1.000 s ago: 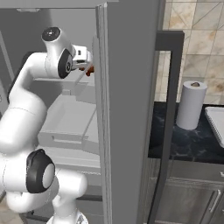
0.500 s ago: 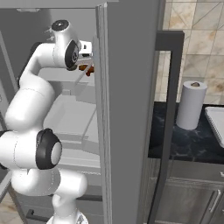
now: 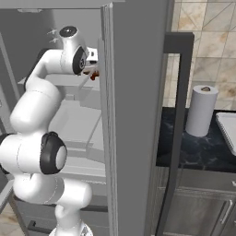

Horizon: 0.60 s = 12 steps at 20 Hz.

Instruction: Place one potato and one chicken drumstick in each tupperware on the nearby counter, to pack two identical lunches.

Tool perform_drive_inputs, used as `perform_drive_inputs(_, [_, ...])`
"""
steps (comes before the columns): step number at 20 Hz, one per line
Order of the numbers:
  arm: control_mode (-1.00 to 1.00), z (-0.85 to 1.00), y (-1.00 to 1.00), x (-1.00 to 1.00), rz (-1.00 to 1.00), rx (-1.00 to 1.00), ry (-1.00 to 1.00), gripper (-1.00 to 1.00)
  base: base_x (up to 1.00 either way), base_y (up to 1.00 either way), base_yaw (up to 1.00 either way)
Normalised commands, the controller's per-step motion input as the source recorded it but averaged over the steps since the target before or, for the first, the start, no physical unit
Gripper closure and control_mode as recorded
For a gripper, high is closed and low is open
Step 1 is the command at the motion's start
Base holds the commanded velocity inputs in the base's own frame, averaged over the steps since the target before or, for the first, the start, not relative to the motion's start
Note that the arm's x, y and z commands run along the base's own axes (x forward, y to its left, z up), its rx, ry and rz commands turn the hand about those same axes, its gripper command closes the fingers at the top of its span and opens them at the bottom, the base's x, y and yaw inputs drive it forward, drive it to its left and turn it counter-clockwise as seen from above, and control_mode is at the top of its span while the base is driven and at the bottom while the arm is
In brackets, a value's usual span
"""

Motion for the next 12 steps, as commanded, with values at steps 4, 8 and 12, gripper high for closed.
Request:
perform_drive_inputs(4, [-1.0, -0.24, -0.04, 0.27, 0.01, 0.0, 0.0, -1.0, 0.0, 0.0, 0.0])
perform_drive_inputs(8, [-1.0, -0.19, -0.09, 0.3, 0.02, 0.0, 0.0, -1.0, 0.0, 0.0, 0.0])
perform_drive_inputs(12, [-1.0, -0.16, -0.09, 0.29, 0.02, 0.0, 0.0, -1.0, 0.0, 0.0, 0.0])
